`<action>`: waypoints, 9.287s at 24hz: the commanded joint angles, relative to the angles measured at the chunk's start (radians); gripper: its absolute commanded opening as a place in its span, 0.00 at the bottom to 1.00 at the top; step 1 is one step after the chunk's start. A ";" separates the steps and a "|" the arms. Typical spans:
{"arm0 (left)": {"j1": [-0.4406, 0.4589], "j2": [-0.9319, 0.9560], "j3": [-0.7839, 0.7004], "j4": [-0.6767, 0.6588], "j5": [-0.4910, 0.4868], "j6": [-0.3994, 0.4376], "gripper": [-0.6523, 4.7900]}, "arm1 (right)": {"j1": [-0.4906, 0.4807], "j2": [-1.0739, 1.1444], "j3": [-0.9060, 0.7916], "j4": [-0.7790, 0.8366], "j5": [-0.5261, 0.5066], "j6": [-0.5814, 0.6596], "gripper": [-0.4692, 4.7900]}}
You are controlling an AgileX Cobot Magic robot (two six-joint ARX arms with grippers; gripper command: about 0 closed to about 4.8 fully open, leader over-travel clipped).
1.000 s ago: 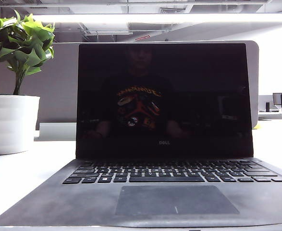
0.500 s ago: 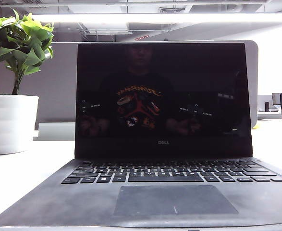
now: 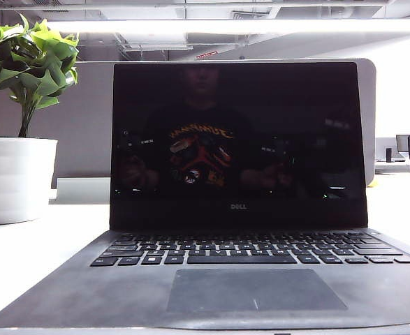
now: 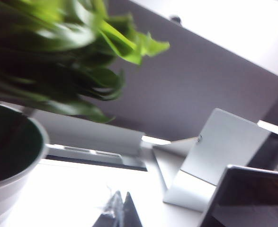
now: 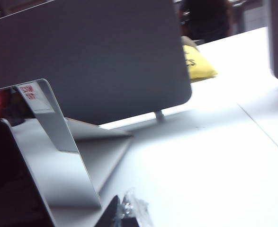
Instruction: Close the laptop lid.
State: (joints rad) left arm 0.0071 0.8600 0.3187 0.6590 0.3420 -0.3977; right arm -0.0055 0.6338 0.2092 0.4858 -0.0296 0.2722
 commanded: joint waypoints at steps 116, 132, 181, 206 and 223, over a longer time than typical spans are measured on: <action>-0.224 0.245 0.531 -0.536 -0.458 0.338 0.11 | -0.003 0.423 0.804 -0.557 -0.095 -0.037 0.08; -0.224 0.246 0.531 -0.553 -0.511 0.394 0.11 | -0.003 0.423 0.803 -0.564 -0.096 -0.037 0.08; -0.049 -0.851 -0.310 -0.635 -0.368 0.312 0.11 | -0.003 0.423 0.803 -0.564 -0.096 -0.037 0.08; -0.050 -0.856 -0.310 -0.651 -0.367 0.312 0.11 | -0.003 0.423 0.803 -0.564 -0.096 -0.037 0.08; -0.050 -0.856 -0.310 -0.650 -0.364 0.312 0.11 | -0.003 0.423 0.803 -0.564 -0.096 -0.037 0.08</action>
State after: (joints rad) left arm -0.0441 0.0044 0.0074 -0.0025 -0.0265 -0.0898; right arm -0.0086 1.0599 1.0092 -0.0948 -0.1268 0.2386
